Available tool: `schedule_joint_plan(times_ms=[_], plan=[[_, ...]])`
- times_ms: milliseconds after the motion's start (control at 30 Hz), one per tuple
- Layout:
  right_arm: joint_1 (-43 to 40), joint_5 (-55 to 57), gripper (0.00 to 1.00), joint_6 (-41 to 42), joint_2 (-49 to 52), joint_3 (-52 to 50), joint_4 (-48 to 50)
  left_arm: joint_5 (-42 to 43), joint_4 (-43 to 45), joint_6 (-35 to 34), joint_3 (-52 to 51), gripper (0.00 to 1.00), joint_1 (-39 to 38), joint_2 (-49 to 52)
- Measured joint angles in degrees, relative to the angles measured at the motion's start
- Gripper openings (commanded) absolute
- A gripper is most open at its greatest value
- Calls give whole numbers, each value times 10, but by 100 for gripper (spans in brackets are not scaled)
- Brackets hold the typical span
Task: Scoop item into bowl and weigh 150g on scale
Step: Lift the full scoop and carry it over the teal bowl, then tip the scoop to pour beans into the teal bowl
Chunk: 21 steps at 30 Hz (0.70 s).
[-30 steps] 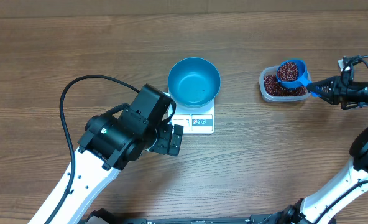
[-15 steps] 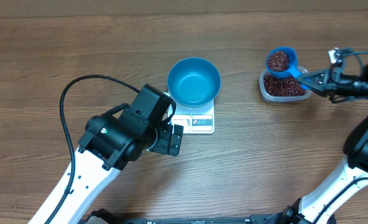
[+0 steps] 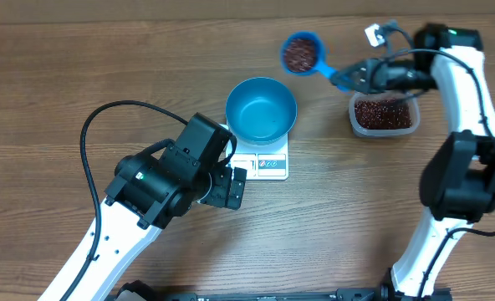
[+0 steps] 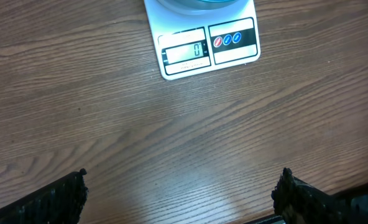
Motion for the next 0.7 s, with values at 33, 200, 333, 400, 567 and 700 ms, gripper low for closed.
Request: schedule_joint_plan(times_ms=[33,200,333,400,567,700], plan=[[13,-1,4,10,0,3,17,0,0,0,0,100,0,0],[80,0,4,56,0,7,92,0,0,0,0,99,0,0],[111,34,4,68,0,7,120,0,0,0,0,100,0,0],[111,47,4,68,0,7,127,0,0,0,0,100,0,0],[107,73,4,28,0,7,109,0,0,0,0,100,0,0],[105,86,4,-52,0,7,68,0,0,0,0,99,0,0]])
